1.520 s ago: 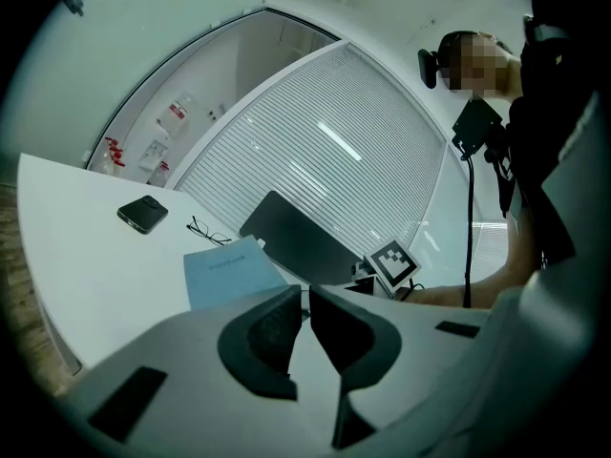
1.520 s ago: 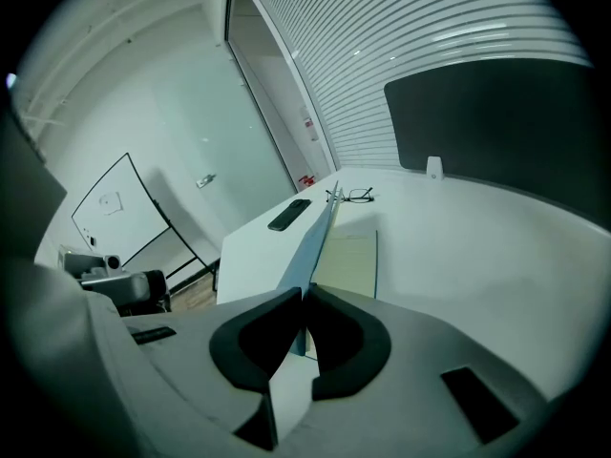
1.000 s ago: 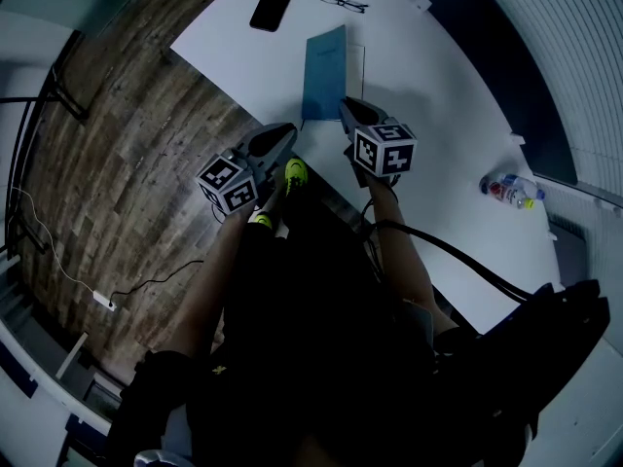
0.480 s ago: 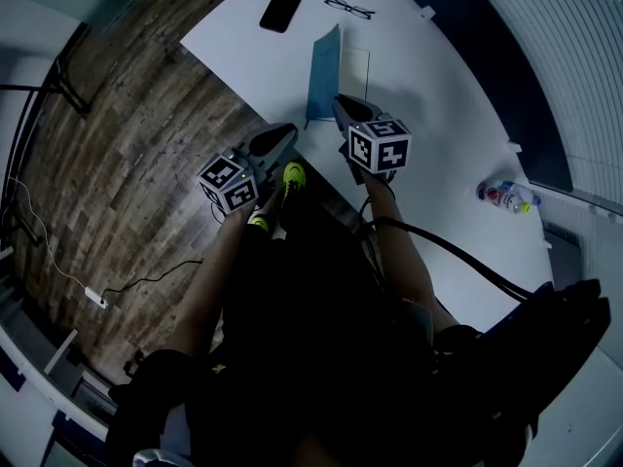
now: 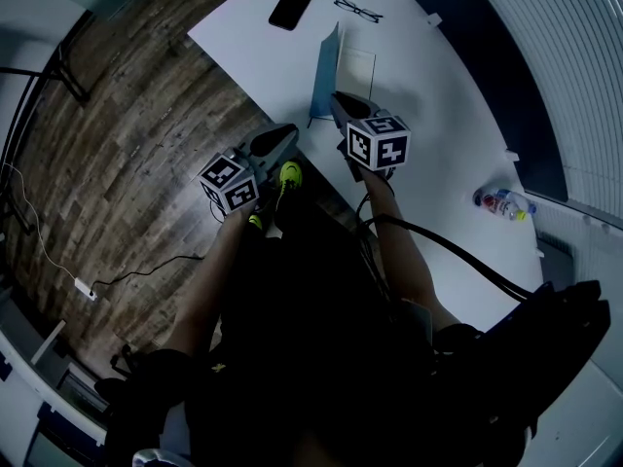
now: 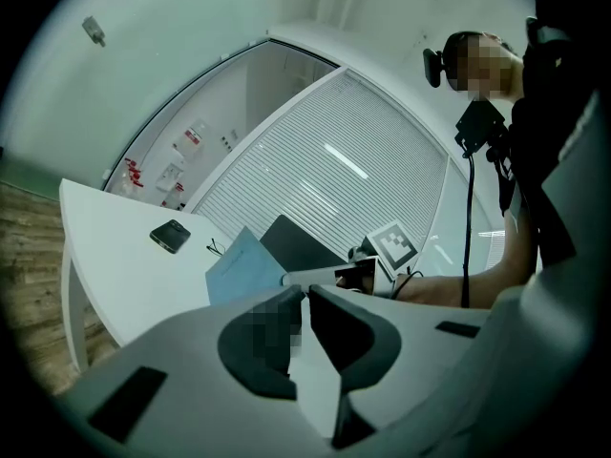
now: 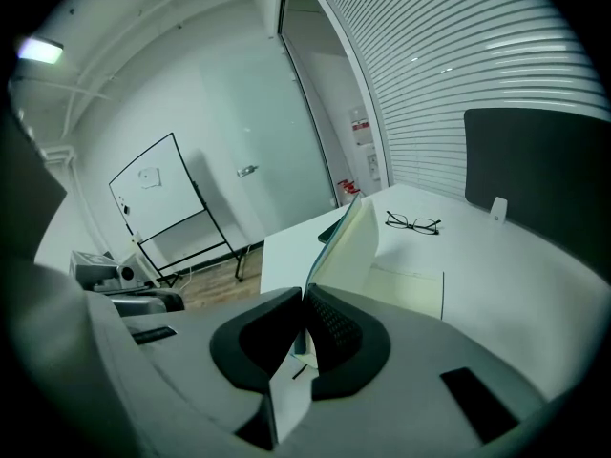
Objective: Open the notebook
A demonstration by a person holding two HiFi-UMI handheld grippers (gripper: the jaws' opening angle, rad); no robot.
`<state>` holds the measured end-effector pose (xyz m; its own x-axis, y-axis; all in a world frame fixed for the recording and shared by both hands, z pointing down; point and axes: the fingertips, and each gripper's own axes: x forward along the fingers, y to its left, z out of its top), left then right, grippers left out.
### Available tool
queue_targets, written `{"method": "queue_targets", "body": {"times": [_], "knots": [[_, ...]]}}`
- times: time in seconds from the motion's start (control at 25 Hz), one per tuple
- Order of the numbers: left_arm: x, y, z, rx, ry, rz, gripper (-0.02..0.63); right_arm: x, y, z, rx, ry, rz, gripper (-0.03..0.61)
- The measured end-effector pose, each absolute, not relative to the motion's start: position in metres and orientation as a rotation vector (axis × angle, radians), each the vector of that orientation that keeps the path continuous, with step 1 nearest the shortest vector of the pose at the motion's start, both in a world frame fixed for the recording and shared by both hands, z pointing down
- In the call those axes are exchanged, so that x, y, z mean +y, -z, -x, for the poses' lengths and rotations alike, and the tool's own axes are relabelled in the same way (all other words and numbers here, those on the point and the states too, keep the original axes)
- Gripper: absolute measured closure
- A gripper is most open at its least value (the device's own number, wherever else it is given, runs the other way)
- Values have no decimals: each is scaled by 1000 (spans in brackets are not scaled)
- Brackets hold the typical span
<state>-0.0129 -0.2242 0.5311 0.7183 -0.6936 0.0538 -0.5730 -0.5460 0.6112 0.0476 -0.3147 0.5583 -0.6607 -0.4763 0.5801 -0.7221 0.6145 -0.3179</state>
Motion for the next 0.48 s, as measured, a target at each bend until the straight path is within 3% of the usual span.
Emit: {"method": "queue_targets", "body": {"times": [0.48], "knots": [[-221, -537, 29, -1028, 295, -2274, 575, -313, -556, -14, -2432, -707, -832, 545]]}}
